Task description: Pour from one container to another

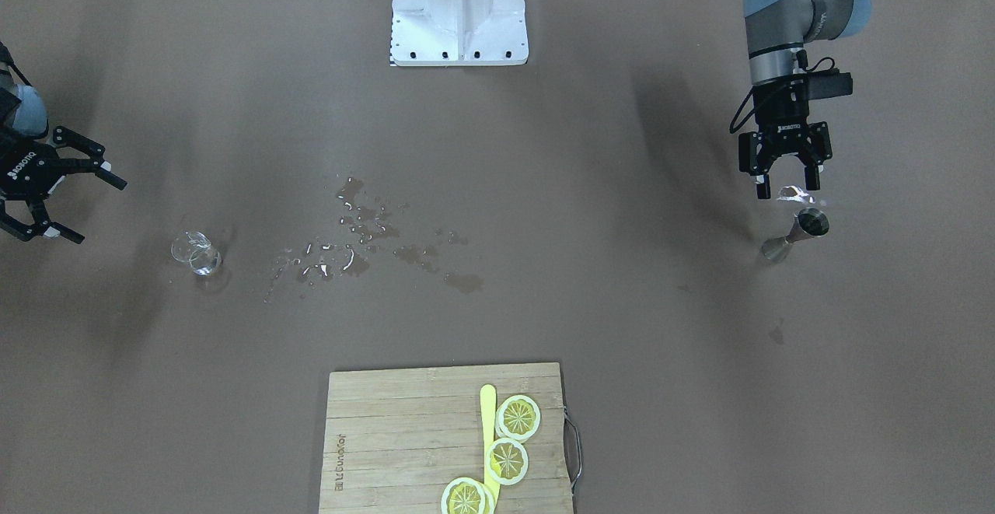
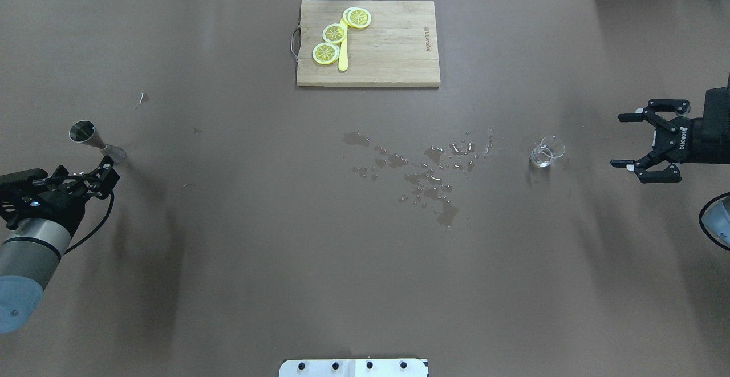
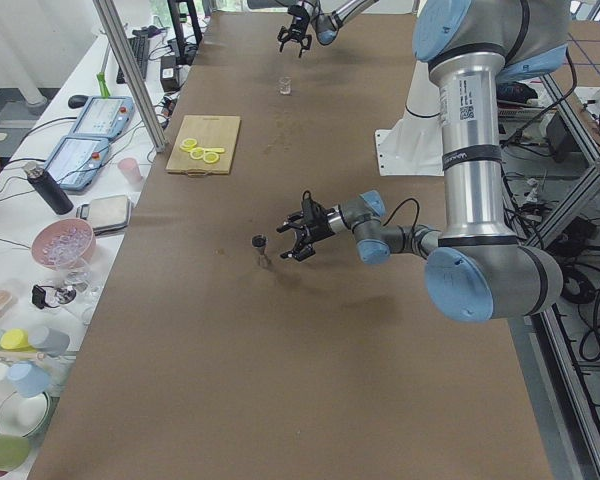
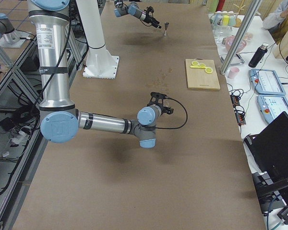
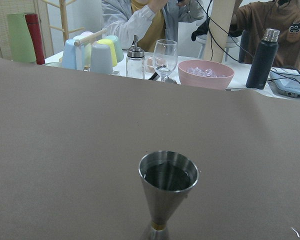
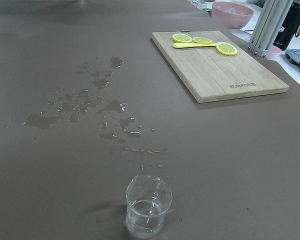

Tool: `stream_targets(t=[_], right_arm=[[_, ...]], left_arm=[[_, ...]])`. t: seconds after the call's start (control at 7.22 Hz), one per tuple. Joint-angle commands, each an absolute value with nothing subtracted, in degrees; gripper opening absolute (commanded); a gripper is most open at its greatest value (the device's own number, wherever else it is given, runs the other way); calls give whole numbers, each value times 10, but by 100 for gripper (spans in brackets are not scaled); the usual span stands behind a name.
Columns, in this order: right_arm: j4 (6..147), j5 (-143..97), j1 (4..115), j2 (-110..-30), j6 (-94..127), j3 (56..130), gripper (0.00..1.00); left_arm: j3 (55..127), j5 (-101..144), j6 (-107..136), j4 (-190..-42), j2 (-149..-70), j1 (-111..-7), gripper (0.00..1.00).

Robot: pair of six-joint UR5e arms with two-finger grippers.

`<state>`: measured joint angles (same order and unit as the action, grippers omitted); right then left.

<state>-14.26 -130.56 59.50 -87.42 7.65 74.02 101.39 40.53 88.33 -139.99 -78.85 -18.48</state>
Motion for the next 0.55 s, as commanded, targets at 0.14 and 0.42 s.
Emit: stream_targets(t=[0.14, 0.42], right_arm=[[-157, -1359, 597, -873, 69, 748, 100], [-171, -1368, 596, -870, 68, 733, 100]], left_arm=[[974, 353, 884, -1411, -809, -148, 96], [947, 334, 886, -1422, -814, -148, 96]])
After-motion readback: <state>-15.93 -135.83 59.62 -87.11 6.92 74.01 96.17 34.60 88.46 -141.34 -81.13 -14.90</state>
